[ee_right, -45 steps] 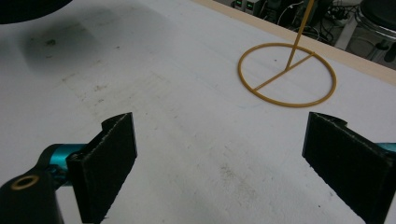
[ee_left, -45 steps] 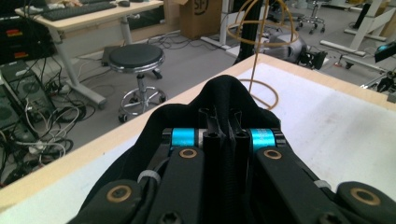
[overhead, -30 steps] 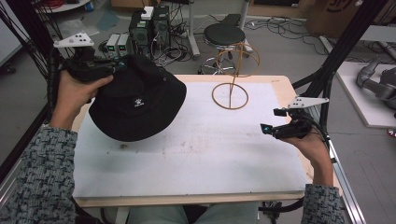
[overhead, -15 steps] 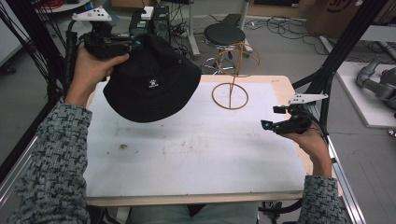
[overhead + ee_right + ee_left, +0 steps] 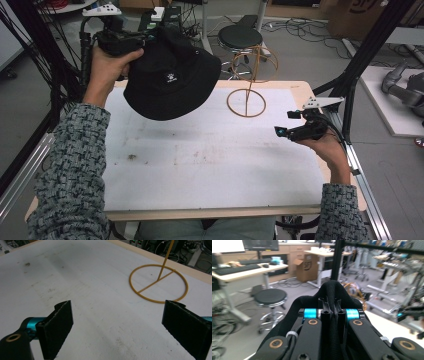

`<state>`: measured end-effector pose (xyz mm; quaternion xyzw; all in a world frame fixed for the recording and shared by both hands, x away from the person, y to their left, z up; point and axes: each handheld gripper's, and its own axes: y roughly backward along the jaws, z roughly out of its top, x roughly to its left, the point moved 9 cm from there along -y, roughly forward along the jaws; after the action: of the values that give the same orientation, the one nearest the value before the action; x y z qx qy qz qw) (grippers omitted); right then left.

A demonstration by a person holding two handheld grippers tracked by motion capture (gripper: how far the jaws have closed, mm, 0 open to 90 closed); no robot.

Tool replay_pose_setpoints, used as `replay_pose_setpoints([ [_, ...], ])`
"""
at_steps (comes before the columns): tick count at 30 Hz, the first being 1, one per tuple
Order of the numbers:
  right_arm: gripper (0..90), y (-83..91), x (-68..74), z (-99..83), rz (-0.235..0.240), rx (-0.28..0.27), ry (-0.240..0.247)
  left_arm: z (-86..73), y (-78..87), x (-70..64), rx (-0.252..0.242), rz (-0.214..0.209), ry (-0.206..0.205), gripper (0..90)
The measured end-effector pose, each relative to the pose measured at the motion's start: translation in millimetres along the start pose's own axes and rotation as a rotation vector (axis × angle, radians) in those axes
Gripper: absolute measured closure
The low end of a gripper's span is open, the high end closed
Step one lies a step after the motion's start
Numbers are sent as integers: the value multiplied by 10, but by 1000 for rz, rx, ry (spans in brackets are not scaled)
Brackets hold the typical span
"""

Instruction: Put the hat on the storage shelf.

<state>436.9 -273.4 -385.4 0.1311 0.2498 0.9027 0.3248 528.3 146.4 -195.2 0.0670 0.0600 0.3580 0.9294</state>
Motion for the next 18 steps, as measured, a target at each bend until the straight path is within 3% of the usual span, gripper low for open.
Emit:
replay_pose_setpoints([
  [5,97,-9,-28,2,-2,-2,-4,62,229,50,11,51,-25,877],
  [7,97,-15,-32,4,-2,-2,-9,120,295,28,28,65,-56,878],
  [9,97,-28,-37,2,-3,2,-8,215,331,-17,25,57,-71,878],
  [13,97,-53,-36,11,1,5,-6,381,308,-94,22,37,-89,878],
  [18,97,-57,-29,21,5,2,-4,569,167,-216,33,17,-120,878],
])
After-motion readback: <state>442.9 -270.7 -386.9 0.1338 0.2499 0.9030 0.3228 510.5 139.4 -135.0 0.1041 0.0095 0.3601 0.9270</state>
